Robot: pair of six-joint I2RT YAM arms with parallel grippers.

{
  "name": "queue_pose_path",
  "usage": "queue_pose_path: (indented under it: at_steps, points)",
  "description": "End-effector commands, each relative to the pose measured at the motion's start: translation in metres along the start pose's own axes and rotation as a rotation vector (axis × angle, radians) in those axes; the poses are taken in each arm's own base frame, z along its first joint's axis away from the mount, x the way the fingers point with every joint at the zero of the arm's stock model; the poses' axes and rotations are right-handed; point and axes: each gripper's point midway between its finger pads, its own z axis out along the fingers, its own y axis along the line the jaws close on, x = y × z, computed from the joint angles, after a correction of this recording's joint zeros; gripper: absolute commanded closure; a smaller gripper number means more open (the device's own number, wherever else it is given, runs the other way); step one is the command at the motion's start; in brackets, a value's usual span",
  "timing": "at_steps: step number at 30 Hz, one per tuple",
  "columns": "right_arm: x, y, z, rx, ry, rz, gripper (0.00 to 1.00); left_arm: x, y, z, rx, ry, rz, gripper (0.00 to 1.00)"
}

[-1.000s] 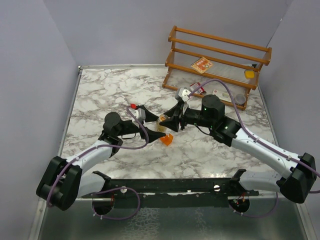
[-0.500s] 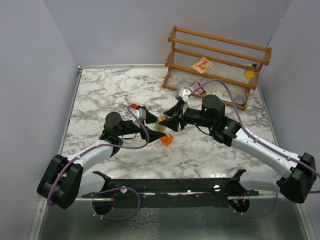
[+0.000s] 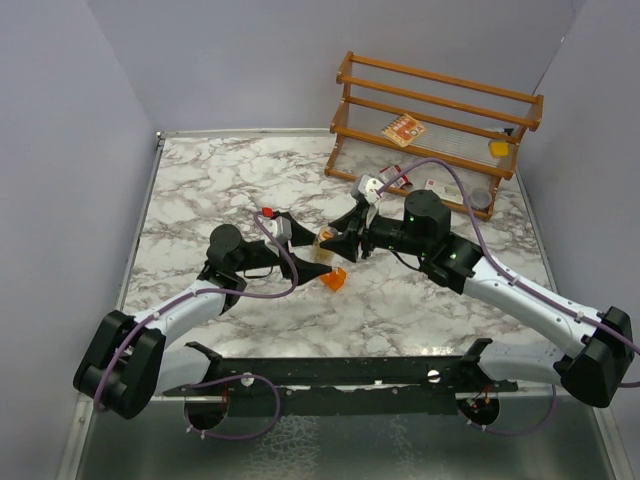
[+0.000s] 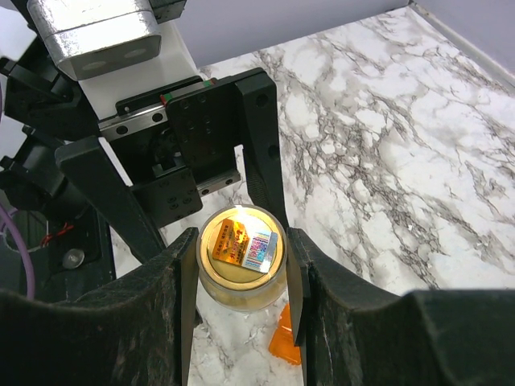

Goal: Sort the pills into containers

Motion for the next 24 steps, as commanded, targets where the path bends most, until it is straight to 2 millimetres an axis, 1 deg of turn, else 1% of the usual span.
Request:
queue_pose_path:
  at_steps: [1, 5, 7, 12, 13, 14, 17, 18, 20, 22, 24]
  points:
    - [-0.0115, 0.0, -0.0054, 0.021, -0.035, -0.031, 0.99, -0.0136, -0.003, 0.0016, 0.016, -0.031, 0.053, 0.3]
    - [-0.0121, 0.0003, -0.0051, 0.019, -0.04, -0.028, 0.99, -0.0132, -0.0029, 0.0021, 0.021, -0.029, 0.049, 0.35]
    - [-0.0129, 0.0008, -0.0047, 0.016, -0.044, -0.028, 0.99, -0.0127, -0.0025, 0.0026, 0.021, -0.027, 0.044, 0.4]
    - [-0.0128, 0.0021, -0.0033, 0.006, -0.047, -0.023, 0.99, -0.0113, -0.0009, 0.0034, 0.018, -0.025, 0.035, 0.4]
    - [-0.0124, 0.0022, -0.0031, 0.004, -0.047, -0.024, 0.99, -0.0118, -0.0004, 0.0036, 0.018, -0.025, 0.036, 0.41]
    - [-0.012, 0.0023, -0.0029, 0.004, -0.046, -0.023, 0.99, -0.0116, -0.0006, 0.0039, 0.02, -0.024, 0.035, 0.43]
    - [-0.0116, 0.0027, -0.0027, 0.002, -0.047, -0.022, 0.99, -0.013, -0.0008, 0.0042, 0.023, -0.026, 0.037, 0.61]
    - [-0.0115, 0.0023, -0.0027, 0.003, -0.047, -0.023, 0.99, -0.0131, -0.001, 0.0043, 0.025, -0.025, 0.038, 0.71]
    - [-0.0129, 0.0025, -0.0034, 0.005, -0.053, -0.025, 0.99, -0.0128, -0.0011, 0.0039, 0.022, -0.026, 0.039, 0.82]
    - [-0.0146, 0.0017, -0.0042, 0.009, -0.06, -0.029, 0.99, -0.0127, 0.0007, 0.0035, 0.009, -0.028, 0.04, 0.91]
    - [-0.0158, 0.0018, -0.0041, 0.009, -0.062, -0.031, 0.99, -0.0111, 0.0022, 0.0027, -0.005, -0.028, 0.04, 0.98]
